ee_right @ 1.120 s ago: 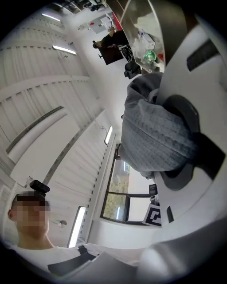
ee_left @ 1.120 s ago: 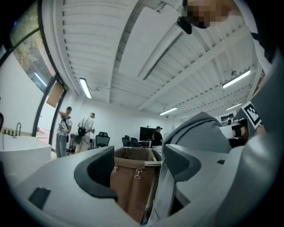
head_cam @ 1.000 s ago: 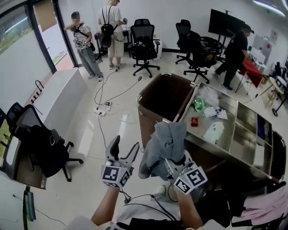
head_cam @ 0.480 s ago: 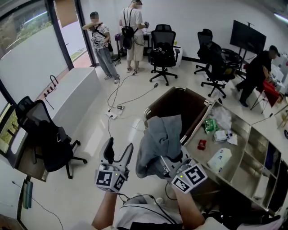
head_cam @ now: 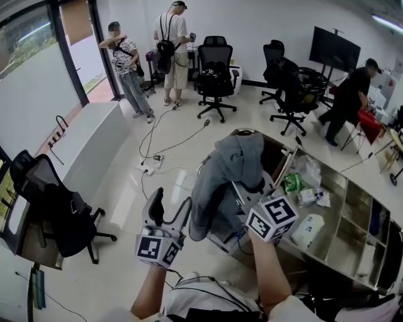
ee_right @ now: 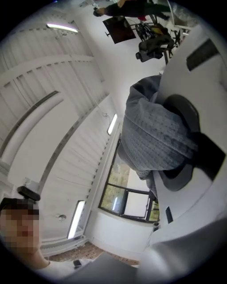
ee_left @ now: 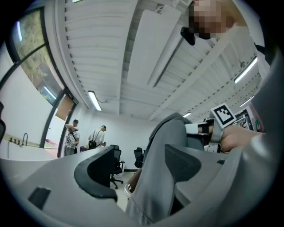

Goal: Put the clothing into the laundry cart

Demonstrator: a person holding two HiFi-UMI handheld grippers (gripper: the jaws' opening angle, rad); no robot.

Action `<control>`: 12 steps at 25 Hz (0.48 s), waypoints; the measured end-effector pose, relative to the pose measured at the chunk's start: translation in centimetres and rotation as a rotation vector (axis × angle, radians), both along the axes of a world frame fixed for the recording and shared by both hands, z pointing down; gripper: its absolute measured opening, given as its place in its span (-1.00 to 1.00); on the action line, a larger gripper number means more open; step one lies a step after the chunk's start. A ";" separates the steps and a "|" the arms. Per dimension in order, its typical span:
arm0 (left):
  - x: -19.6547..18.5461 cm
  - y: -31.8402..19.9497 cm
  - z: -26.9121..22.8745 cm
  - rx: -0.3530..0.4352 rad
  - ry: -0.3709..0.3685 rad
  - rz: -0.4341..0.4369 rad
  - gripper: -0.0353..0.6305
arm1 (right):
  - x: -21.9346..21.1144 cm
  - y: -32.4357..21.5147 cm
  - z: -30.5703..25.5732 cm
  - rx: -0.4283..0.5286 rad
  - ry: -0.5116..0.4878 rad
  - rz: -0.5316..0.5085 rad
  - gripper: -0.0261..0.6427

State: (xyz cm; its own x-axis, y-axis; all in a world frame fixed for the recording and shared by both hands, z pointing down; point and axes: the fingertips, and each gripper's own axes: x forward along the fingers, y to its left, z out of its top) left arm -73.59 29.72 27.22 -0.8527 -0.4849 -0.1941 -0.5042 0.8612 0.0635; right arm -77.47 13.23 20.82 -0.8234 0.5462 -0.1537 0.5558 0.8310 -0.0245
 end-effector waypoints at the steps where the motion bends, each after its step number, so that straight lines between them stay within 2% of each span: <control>1: -0.6 0.0 0.5 -0.004 0.003 0.006 0.12 | -1.4 0.0 1.8 0.033 0.073 0.013 -0.49; 3: -1.4 0.0 0.8 0.011 0.000 0.017 0.12 | -3.5 0.2 6.8 0.126 0.247 0.034 -0.44; 4: -1.7 -0.1 0.8 0.019 -0.001 0.023 0.12 | -4.3 0.2 9.4 0.196 0.326 0.061 -0.35; 5: -2.1 -0.1 0.9 0.026 -0.003 0.029 0.12 | -5.0 -0.2 11.8 0.275 0.388 0.104 -0.17; 6: -2.5 -0.2 1.0 0.031 -0.002 0.036 0.12 | -5.6 -0.7 13.8 0.345 0.427 0.151 0.14; 7: -2.9 -0.2 1.2 0.033 0.001 0.043 0.12 | -6.1 -1.4 15.2 0.383 0.449 0.192 0.29; 9: -3.3 -0.4 1.7 0.033 0.010 0.056 0.12 | -6.5 -2.9 16.4 0.359 0.471 0.254 0.30; 12: -3.9 -0.4 2.2 0.030 0.021 0.071 0.12 | -7.0 -4.8 16.3 0.337 0.493 0.324 0.41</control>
